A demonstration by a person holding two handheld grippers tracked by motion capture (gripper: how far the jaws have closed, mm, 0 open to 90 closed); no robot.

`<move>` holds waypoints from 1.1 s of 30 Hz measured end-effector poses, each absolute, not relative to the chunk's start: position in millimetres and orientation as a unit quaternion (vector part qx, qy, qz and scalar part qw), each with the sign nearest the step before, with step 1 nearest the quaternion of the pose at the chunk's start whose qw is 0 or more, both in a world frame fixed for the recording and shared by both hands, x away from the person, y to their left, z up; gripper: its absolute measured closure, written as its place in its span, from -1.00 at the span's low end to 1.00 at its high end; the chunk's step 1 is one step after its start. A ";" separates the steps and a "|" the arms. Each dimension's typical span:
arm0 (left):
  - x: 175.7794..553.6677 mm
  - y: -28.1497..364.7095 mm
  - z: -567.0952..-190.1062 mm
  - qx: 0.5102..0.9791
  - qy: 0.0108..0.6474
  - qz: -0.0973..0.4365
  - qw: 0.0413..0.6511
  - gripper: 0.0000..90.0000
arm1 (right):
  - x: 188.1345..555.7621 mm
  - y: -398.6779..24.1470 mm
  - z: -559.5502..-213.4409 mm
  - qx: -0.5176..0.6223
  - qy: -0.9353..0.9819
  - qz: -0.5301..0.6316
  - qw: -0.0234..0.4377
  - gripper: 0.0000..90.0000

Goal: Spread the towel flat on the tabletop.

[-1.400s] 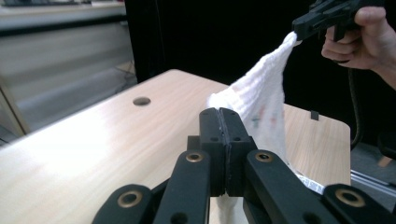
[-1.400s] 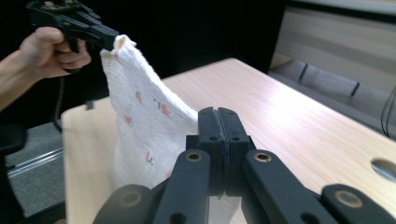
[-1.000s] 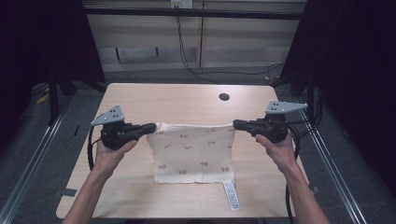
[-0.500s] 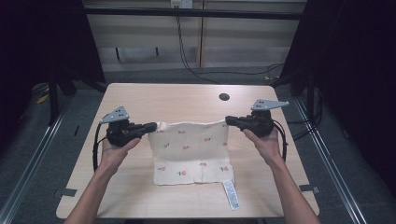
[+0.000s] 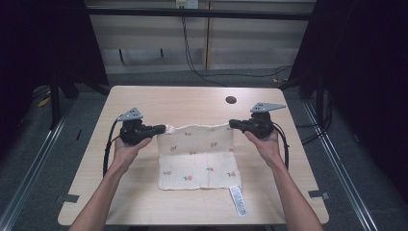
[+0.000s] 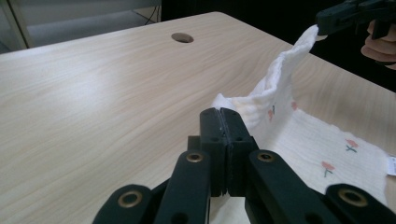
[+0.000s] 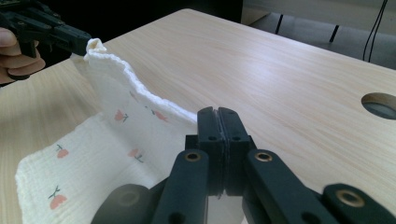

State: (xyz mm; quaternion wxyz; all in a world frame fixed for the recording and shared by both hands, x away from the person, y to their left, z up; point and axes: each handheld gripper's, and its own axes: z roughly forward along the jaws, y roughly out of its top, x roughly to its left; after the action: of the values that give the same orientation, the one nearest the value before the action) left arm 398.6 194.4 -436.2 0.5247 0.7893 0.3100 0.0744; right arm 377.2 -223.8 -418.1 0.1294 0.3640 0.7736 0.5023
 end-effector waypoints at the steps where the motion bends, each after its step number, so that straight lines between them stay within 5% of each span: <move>1: 398.6 194.4 -436.2 0.789 0.310 0.074 0.525 0.98 | 377.2 -223.8 -418.1 0.364 0.774 0.502 0.129 0.97; 5: 408.6 192.9 -439.5 0.788 0.317 0.070 0.523 0.97 | 392.4 -223.7 -422.5 0.377 0.774 0.493 0.125 0.96; 14: 406.8 204.9 -443.3 0.781 0.341 0.074 0.517 0.40 | 400.8 -224.1 -430.2 0.407 0.765 0.483 0.127 0.65; 28: 381.6 211.9 -438.9 0.800 0.316 0.066 0.506 0.27 | 359.5 -237.8 -421.8 0.380 0.782 0.480 0.118 0.34; 33: 363.7 205.9 -445.9 0.828 0.294 0.052 0.474 0.26 | 339.4 -232.8 -436.1 0.362 0.801 0.465 0.101 0.37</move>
State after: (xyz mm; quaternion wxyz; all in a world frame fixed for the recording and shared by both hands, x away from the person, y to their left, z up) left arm 363.7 205.9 -445.9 0.4742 0.8281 0.2945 0.0518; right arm 339.4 -232.8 -436.1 0.1005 0.3622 0.8014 0.4653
